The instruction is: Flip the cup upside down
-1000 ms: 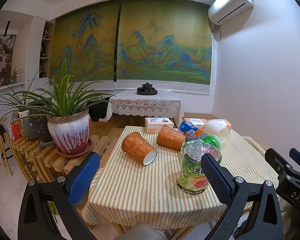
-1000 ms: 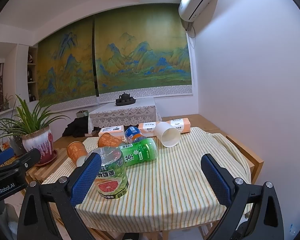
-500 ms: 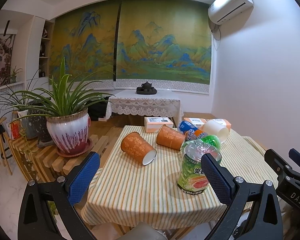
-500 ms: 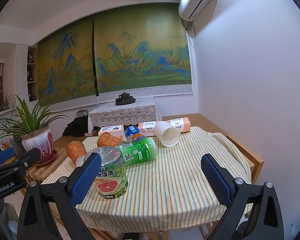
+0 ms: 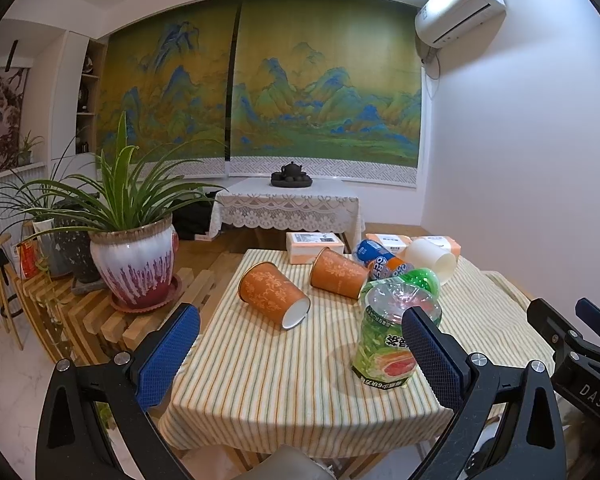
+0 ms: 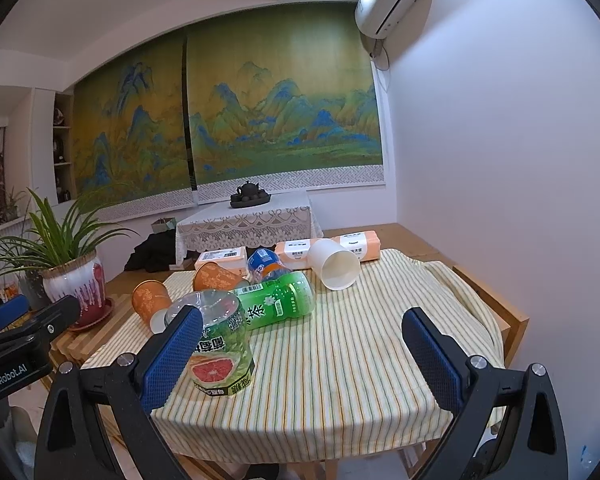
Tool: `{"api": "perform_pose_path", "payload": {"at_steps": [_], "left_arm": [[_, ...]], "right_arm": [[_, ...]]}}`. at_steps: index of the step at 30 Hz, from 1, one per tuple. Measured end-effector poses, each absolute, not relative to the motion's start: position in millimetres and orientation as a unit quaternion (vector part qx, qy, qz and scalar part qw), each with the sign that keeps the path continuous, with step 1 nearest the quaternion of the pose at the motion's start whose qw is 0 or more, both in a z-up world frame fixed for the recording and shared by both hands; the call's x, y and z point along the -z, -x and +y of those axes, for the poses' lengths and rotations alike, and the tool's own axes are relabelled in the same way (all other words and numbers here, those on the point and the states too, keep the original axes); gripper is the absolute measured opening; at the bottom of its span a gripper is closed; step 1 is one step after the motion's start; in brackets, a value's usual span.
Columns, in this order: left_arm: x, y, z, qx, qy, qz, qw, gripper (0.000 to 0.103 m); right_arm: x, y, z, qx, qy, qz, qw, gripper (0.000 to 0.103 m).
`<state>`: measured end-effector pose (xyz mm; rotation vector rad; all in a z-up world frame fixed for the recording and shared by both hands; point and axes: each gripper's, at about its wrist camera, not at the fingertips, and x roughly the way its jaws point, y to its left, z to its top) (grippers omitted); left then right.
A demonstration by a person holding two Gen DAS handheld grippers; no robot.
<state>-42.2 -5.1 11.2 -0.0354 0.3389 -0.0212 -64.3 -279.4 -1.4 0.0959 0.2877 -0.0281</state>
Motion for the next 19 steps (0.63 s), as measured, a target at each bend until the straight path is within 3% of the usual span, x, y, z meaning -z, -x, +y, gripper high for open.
{"api": "perform_pose_path", "payload": {"at_steps": [19], "left_arm": [[-9.0, 38.5, -4.7, 0.007, 0.015, 0.17, 0.985, 0.102]], "right_arm": [[3.6, 62.1, -280.5, 0.013, -0.047, 0.147, 0.988, 0.099]]}}
